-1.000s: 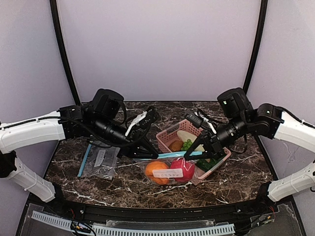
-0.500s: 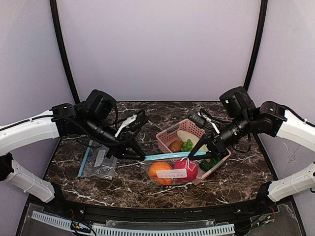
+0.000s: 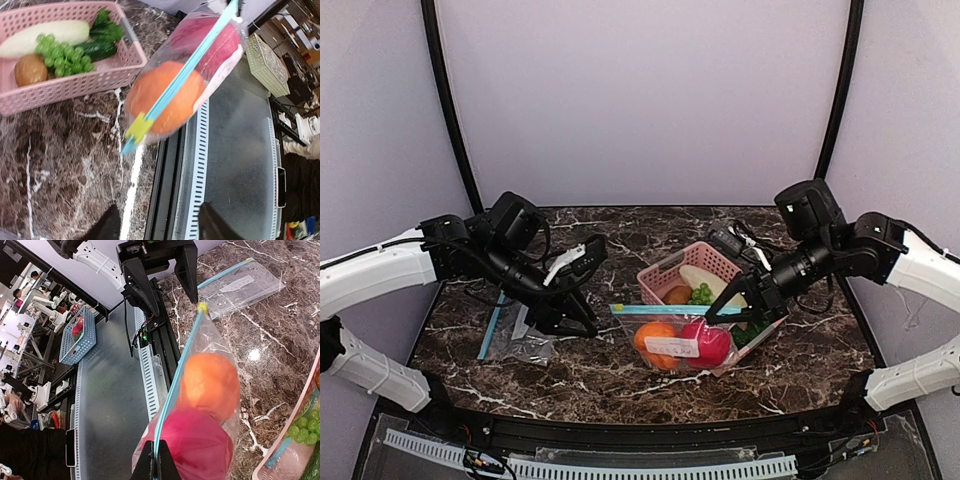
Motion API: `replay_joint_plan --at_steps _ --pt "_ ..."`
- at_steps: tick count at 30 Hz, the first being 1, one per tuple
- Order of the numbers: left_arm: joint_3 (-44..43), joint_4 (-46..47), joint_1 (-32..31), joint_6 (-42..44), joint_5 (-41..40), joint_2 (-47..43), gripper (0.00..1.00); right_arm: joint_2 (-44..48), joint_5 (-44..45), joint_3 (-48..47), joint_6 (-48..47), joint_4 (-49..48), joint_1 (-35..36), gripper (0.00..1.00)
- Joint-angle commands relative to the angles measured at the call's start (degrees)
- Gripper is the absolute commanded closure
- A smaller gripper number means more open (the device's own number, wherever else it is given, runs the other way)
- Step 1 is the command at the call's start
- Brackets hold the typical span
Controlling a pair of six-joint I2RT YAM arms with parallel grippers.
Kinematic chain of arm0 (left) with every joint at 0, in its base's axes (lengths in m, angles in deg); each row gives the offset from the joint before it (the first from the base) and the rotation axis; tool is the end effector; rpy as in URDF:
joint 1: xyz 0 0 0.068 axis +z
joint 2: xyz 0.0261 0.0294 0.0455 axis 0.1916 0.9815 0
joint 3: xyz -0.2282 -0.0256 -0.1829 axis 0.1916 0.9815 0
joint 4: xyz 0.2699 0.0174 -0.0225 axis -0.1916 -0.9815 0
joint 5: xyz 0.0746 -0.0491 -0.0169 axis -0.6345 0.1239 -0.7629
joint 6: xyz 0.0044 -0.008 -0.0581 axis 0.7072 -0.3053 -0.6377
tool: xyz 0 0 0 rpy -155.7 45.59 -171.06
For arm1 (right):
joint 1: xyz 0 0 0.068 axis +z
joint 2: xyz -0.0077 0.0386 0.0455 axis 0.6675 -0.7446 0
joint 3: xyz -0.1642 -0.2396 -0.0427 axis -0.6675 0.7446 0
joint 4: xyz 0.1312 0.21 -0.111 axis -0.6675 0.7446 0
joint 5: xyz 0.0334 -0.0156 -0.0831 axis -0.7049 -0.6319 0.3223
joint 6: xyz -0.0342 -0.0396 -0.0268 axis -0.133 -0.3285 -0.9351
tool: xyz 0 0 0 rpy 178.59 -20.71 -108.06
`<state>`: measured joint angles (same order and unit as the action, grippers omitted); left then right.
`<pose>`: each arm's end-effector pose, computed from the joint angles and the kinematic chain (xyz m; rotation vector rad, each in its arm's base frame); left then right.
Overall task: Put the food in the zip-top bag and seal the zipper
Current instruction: Zip the zipper of the food storage bag, then set the zipper food storage bag at the center of the board.
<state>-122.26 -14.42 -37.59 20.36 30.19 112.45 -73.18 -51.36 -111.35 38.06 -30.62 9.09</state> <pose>0.1591 -0.2220 0.3328 1.4254 1.9622 -1.1656 0.1250 0.1997 0.3632 -1.2485 2.0894 1.3659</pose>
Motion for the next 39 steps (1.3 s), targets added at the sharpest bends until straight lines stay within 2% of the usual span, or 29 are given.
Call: replay_joint_plan --at_steps 1,3,7,13,17,22,27,31,33,35,39 --pt "2.8 0.5 0.7 -8.2 -3.9 -3.1 0.30 1.4 -0.1 6.4 8.5 -13.8 0.7 1.00" --pt "3.2 2.8 0.7 -11.2 -5.7 -4.3 0.21 0.5 0.8 7.8 10.9 -19.2 2.3 1.00" --pt "2.5 4.4 1.9 -15.4 -9.1 -5.8 0.12 -3.3 3.2 7.2 12.8 -25.1 5.3 1.00" --pt "3.3 5.5 11.4 -18.8 -10.8 -7.6 0.07 -11.9 4.0 7.3 18.3 -35.6 6.1 1.00" --pt "6.3 7.5 18.1 -20.2 -10.4 -8.6 0.06 -19.4 6.0 6.4 19.7 -36.7 6.0 0.98" --pt "9.8 10.6 22.4 -21.5 -11.9 -9.8 0.06 -23.4 13.1 4.5 19.1 -33.3 5.2 0.80" --pt "10.8 9.8 25.6 -19.7 -13.5 -10.1 0.06 -21.2 22.4 2.0 16.7 -25.6 3.8 0.56" --pt "11.8 10.1 29.7 -19.2 -16.8 -11.1 0.05 -16.3 27.0 1.6 14.3 -22.6 2.8 0.31" --pt "12.7 11.1 31.6 -18.7 -17.4 -11.6 0.05 -14.1 29.7 2.0 14.8 -20.4 0.9 0.14" --pt "13.0 10.9 33.9 -17.9 -18.5 -11.2 0.05 -12.4 31.1 3.2 16.1 -18.1 -2.8 0.08" --pt "13.6 9.6 39.4 -16.2 -20.7 -10.3 0.05 -7.9 30.7 7.4 16.8 -17.5 -12.1 0.05"
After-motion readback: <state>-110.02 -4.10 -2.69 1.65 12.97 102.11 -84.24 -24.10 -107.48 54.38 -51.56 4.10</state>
